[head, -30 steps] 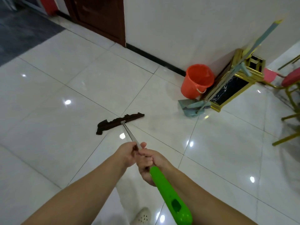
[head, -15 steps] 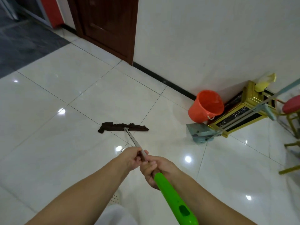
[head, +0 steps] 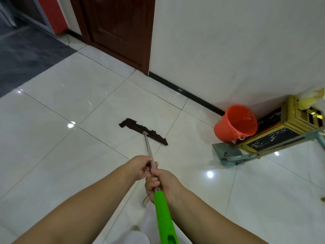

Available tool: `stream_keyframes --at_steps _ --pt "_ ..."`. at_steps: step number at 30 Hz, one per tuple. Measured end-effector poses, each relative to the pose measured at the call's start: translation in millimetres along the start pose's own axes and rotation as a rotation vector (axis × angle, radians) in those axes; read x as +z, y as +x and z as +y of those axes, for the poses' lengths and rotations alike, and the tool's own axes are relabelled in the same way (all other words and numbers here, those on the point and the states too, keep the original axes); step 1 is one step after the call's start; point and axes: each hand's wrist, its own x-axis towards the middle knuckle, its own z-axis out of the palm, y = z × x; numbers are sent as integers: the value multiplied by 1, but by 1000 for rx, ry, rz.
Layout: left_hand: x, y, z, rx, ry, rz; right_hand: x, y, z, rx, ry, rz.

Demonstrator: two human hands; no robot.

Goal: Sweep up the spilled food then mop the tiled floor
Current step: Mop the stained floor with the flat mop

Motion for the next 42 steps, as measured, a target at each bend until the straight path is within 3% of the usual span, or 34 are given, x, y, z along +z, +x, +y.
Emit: stream_keyframes --at_steps 12,23,35,42 --pt "70 53 202 58 216 61 154 45 -173 55 38 -138" --pt "117 115 335 74 83 -58 246 77 -302 92 -28 -119" --pt "117 176 525 57 177 -81 393 136 -381 124 327 -252" --pt "125 196 627 -1 309 -253 477 131 -426 41 610 -252"
